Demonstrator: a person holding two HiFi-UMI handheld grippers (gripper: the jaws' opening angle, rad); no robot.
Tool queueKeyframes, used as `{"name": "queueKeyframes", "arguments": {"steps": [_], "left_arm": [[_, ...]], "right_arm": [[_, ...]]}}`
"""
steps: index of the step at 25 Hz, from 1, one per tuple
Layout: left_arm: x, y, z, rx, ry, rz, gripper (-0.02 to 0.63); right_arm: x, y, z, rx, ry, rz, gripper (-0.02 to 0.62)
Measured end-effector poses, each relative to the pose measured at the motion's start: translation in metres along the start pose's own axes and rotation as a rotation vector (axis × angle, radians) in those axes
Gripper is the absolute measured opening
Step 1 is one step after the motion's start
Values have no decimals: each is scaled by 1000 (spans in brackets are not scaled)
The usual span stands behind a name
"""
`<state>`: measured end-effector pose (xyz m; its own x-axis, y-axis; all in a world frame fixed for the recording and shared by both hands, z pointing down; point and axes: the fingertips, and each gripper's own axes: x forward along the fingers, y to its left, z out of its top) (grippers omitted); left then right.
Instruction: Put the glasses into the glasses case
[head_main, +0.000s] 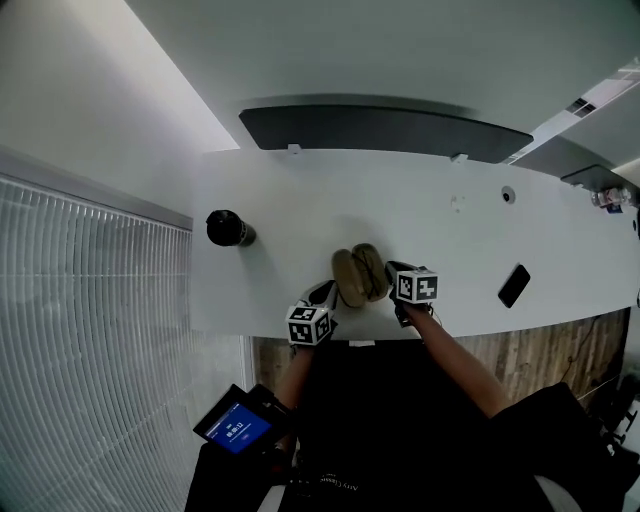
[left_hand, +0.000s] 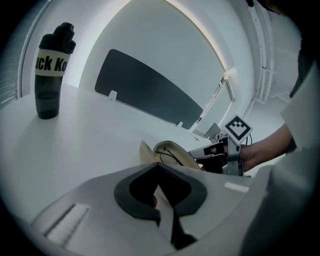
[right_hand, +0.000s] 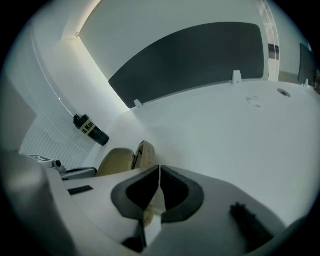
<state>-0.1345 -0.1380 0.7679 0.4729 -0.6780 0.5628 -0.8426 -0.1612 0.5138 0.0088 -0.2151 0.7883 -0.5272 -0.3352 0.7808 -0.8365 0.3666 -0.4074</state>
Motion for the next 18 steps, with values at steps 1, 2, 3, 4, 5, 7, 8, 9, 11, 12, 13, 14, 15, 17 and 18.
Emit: {"name": "queueKeyframes", "arguments": {"steps": [1, 2, 3, 4, 5, 7, 8, 9, 11, 12, 13, 14, 15, 17, 18], "left_arm": [[1, 0, 1, -8, -4, -3, 7], [0, 1, 2, -19, -11, -2, 8], [0, 3, 4, -29, -18, -1, 7], [0, 3, 6, -35, -24, -4, 8], [0, 1, 9, -38, -30, -14, 7], [4, -9, 14, -36, -40, -55, 8], [7, -16, 16, -31, -42, -77, 8], [9, -22, 19, -23, -43, -95, 8], [14, -33, 23, 4, -40, -121, 8], [18, -39, 26, 21, -38, -132, 8], [21, -44, 28, 36, -34, -144, 8], [25, -49, 30, 47, -30, -155, 8], [28, -53, 31, 54, -25, -165, 8], [34, -60, 31, 65, -9, -184, 8], [37, -63, 31, 69, 2, -194, 8]], "right_arm": [[2, 4, -1, 4, 1, 2, 15], [3, 8, -2, 5, 2, 7, 14], [3, 12, -3, -2, 2, 17, 12], [3, 17, -3, -14, 2, 32, 11], [2, 21, -2, -25, 0, 48, 11], [-1, 27, -1, -34, -7, 74, 11], [-3, 30, 0, -35, -10, 82, 11], [-3, 32, 0, -39, -10, 87, 11], [-2, 37, -1, -58, -1, 94, 11], [-2, 38, -1, -68, 6, 95, 11], [-2, 38, -2, -73, 12, 96, 11], [-2, 37, -3, -75, 18, 98, 11], [-3, 36, -4, -74, 22, 100, 11], [-3, 35, -7, -70, 26, 102, 11], [-3, 34, -8, -67, 29, 102, 11]]}}
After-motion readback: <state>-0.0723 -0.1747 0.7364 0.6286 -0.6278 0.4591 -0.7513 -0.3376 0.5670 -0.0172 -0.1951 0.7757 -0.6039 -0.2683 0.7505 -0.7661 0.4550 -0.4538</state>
